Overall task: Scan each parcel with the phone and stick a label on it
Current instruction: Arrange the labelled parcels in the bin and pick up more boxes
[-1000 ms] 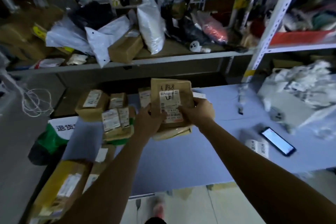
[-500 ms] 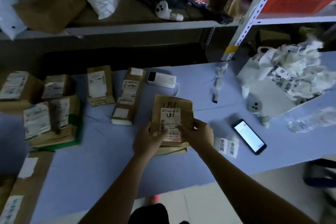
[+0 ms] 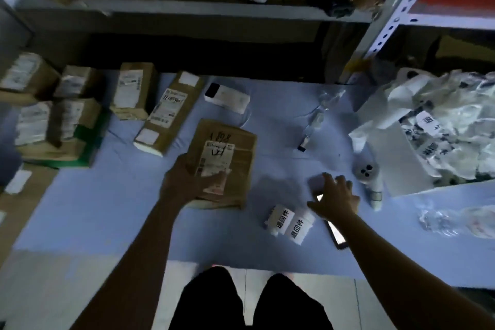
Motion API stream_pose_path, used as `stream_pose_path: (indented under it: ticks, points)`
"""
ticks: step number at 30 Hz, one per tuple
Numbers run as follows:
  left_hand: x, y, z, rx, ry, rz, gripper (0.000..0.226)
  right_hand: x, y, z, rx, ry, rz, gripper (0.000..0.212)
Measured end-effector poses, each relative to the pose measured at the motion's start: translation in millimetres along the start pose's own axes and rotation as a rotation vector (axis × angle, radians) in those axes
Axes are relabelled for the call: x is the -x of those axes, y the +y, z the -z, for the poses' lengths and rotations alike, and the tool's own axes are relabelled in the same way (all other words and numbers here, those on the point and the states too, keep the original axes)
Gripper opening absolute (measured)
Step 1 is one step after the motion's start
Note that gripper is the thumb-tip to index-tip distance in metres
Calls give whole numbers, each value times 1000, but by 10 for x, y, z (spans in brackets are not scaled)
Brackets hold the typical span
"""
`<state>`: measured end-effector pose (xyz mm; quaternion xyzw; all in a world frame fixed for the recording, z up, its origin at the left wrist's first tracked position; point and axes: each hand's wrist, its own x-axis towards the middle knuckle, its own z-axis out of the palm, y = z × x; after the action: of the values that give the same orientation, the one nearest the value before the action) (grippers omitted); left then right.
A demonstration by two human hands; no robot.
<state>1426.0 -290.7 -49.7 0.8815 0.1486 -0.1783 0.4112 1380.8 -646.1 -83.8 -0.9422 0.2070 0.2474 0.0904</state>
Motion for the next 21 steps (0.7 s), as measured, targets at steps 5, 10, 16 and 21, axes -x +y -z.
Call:
stream_pose_path:
  ticks: [5,10,16,21]
  points:
    - [265,69,-75,-25,61,30,115,55,385,-183,-45,-20,-9,96]
    - [433,60,-117,23,139,82,127,76,368,-167,-59,6,19,95]
    - [448,-79,-69,103,97,-6,112,215,-243,323,-346,171,209,84]
    - [568,-233,-54,175,10,-56,89,494,-1025,780,-472,178,544,60]
